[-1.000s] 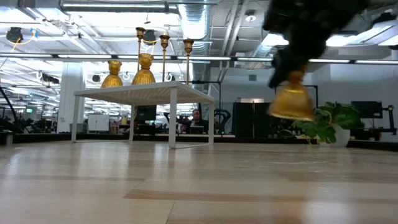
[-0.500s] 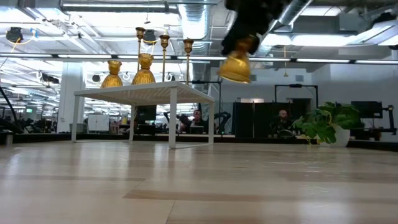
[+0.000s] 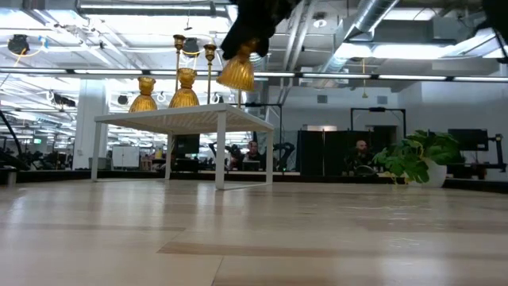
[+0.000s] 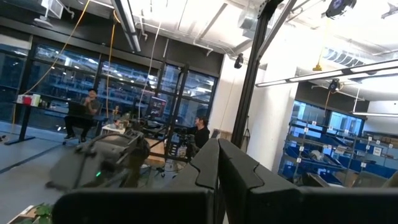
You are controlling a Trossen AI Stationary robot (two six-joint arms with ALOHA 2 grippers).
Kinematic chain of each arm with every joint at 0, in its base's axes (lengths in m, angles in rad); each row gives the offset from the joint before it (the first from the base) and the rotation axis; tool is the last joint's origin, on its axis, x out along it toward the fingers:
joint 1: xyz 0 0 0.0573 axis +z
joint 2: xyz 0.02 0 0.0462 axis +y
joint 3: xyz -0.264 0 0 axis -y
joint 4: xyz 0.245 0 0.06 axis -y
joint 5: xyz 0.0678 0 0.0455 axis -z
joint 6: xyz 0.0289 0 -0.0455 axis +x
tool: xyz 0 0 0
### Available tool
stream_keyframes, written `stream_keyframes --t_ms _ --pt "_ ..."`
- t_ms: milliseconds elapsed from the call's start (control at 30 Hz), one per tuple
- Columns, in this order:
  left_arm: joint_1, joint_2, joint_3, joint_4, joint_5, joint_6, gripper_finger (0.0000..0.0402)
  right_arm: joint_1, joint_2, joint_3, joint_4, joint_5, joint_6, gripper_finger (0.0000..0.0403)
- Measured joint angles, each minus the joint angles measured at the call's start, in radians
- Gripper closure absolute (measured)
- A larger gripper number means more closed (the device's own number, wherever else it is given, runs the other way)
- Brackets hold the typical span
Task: Pick & Place candle stick holders
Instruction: Put the brown glass candle holder on the shelf aligned with the other brown glass candle holder
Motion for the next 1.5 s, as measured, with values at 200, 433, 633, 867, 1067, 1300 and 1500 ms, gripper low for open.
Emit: stream_keyframes --t_ms 200,433,633,867,1067,1300,1500 --pt "0.0 0.0 0.0 0.0 0.0 0.0 0.0394 -0.015 0.147 0.17 -0.113 0.005 -0.018 0.0263" --pt "0.0 0.0 0.0 0.0 0.0 0.016 0.0394 -0.022 0.21 0.272 -0.155 0.006 -0.029 0.0264" --pt "0.0 0.0 0.0 0.0 0.0 0.026 0.0394 -0.04 0.209 0.275 -0.131 0.007 -0.028 0.0257" --pt "0.0 0.0 0.0 0.0 0.0 0.026 0.0394 -0.047 0.208 0.269 -0.106 0.008 -0.033 0.0261" --pt "0.0 0.0 0.0 0.0 0.0 0.026 0.0394 -0.055 0.208 0.269 -0.065 0.008 -0.034 0.0255" --pt "0.0 0.0 0.0 0.0 0.0 0.026 0.0394 -0.055 0.208 0.269 -0.033 0.009 -0.036 0.0249" --pt "0.0 0.0 0.0 0.0 0.0 0.026 0.0394 -0.055 0.208 0.269 -0.011 0.009 -0.046 0.0299"
